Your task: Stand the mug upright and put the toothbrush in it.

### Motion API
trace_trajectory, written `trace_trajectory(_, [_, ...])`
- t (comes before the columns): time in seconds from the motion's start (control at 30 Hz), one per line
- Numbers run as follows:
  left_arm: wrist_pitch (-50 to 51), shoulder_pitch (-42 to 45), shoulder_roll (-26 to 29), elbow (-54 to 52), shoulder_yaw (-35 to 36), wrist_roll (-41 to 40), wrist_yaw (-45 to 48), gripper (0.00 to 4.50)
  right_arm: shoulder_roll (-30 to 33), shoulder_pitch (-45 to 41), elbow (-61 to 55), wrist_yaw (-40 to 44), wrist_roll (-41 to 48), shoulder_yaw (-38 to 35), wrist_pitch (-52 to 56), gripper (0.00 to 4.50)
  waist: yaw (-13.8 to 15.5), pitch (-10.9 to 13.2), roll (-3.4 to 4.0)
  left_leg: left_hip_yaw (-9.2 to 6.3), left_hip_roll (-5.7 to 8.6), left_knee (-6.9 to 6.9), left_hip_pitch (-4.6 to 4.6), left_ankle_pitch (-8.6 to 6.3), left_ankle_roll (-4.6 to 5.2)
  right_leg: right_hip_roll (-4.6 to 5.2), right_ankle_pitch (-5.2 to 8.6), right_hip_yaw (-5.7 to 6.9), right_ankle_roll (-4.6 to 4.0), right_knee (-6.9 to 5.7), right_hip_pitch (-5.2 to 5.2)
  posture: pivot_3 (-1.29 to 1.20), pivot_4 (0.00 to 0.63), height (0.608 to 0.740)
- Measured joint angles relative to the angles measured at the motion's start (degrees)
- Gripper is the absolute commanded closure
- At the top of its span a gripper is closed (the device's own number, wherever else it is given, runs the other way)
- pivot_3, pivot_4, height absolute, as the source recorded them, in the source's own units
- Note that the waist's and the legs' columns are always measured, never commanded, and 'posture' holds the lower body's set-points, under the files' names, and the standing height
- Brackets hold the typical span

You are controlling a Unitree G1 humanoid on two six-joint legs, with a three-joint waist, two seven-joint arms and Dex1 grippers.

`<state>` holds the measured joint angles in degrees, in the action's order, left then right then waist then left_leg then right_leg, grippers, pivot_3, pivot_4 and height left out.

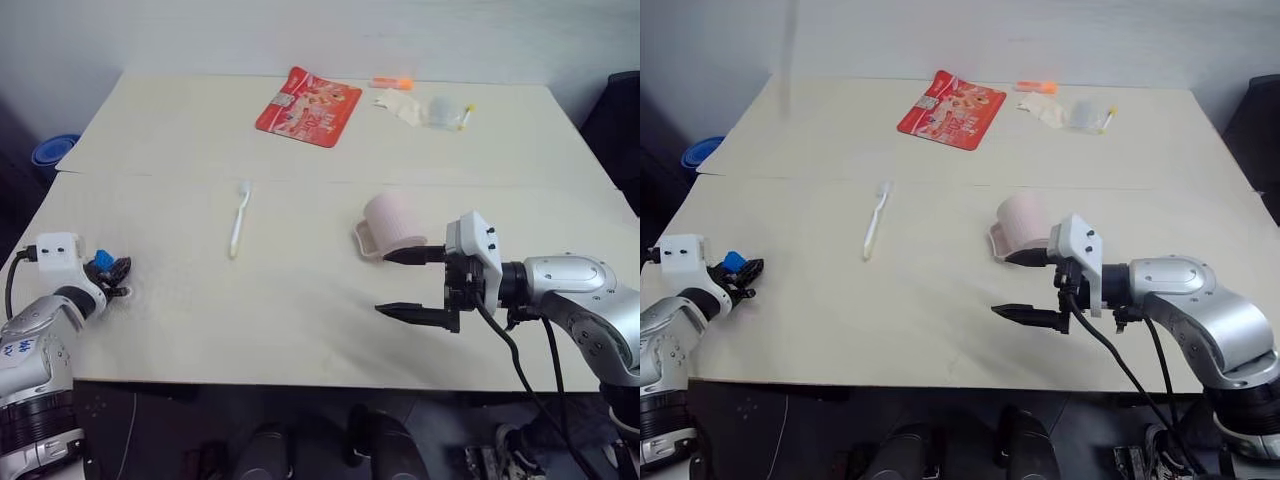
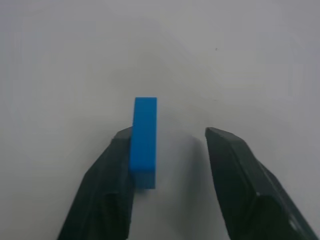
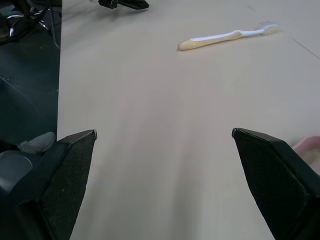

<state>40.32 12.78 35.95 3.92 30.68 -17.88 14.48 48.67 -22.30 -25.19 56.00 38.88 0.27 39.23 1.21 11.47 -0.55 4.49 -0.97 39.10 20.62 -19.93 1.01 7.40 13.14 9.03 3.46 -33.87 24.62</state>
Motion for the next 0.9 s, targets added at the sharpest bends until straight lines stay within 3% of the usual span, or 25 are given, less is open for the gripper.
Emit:
trace_trajectory(0.07, [2.88, -0.87, 0.79, -1.29, 1.09, -0.17, -0.50, 0.96, -0.04, 0.01, 0.07, -0.20, -0.60, 0.00, -0.01, 0.00, -0.17, 0.02, -0.04, 0.01, -0.06, 0.00, 0.00, -0.01, -0.03, -0.05, 0.00, 0.00, -0.01, -0.01, 0.02, 0.00, 0.150, 0.740])
trace_trajectory(0.13, [6.77, -1.64, 2.19, -3.11, 3.34, -1.12, -0.73, 0.96, -0.05, 0.13, 0.06, -0.90, -1.24, -0.02, -0.01, 0.00, -0.18, 0.03, -0.05, 0.01, -0.08, 0.00, -0.01, 0.00, -0.07, -0.06, 0.01, -0.01, -0.02, -0.03, 0.04, 0.00, 0.150, 0.740])
trace_trajectory(0.37, [21.47, -4.54, 15.74, -14.55, 11.83, -6.66, 4.89, 0.96, -1.97, 0.06, -0.41, -8.49, -2.25, -0.54, 4.36, 0.00, 0.09, 0.09, -0.02, 0.00, -0.05, 0.00, -0.03, -0.07, -0.18, 0.03, 0.06, -0.06, -0.10, -0.02, 0.15, 0.00, 0.150, 0.740])
trace_trajectory(0.43, [23.63, -4.29, 18.18, -14.91, 13.13, -8.53, 7.68, 0.96, -2.69, -1.15, -0.46, -11.20, -2.70, -0.39, 6.64, 0.00, 0.18, 0.09, -0.02, 0.00, -0.05, 0.00, 0.00, -0.06, -0.20, 0.04, 0.09, -0.06, -0.15, -0.04, 0.25, 0.00, 0.150, 0.740])
trace_trajectory(0.53, [26.00, -2.68, 21.53, -20.32, 14.09, -18.63, 18.98, 0.96, -7.95, -8.16, -0.39, -20.45, -5.25, 1.93, 14.10, 0.00, -0.03, 0.00, -0.20, 0.03, -0.05, 0.02, 0.35, 0.01, -0.49, 0.09, 0.08, -0.13, -0.27, -0.24, 0.72, 0.00, 0.150, 0.740])
trace_trajectory(0.67, [24.10, -4.34, 26.99, -29.57, 11.08, -28.48, 33.79, 0.96, -20.82, -13.51, 0.13, -34.28, -6.12, 1.70, 28.02, 0.00, -0.57, 0.08, 0.11, 0.03, -0.06, -0.02, 0.54, 0.36, -0.55, 0.02, 0.13, -0.09, -0.50, -0.67, 0.97, 0.00, 0.150, 0.740])
trace_trajectory(0.77, [21.46, -9.03, 30.12, -32.83, 5.57, -29.99, 42.58, 0.96, -26.55, -15.47, -0.61, -37.47, -3.71, 0.91, 35.62, 0.00, -1.41, 0.16, 0.25, 0.09, -0.11, -0.03, 0.61, 0.45, -0.56, -0.24, 0.15, -0.10, -0.53, -0.72, 1.05, 0.00, 0.150, 0.740])
trace_trajectory(0.9, [16.22, -7.74, 33.38, -33.52, -0.14, -29.83, 48.82, 0.96, -29.57, -18.79, 0.09, -39.93, -4.49, 2.17, 38.14, 0.00, -1.59, 0.15, 0.23, 0.20, -0.19, 0.00, 0.47, 0.46, -0.55, -0.74, 0.13, -0.29, -0.52, -0.75, 1.03, 0.00, 0.150, 0.740])
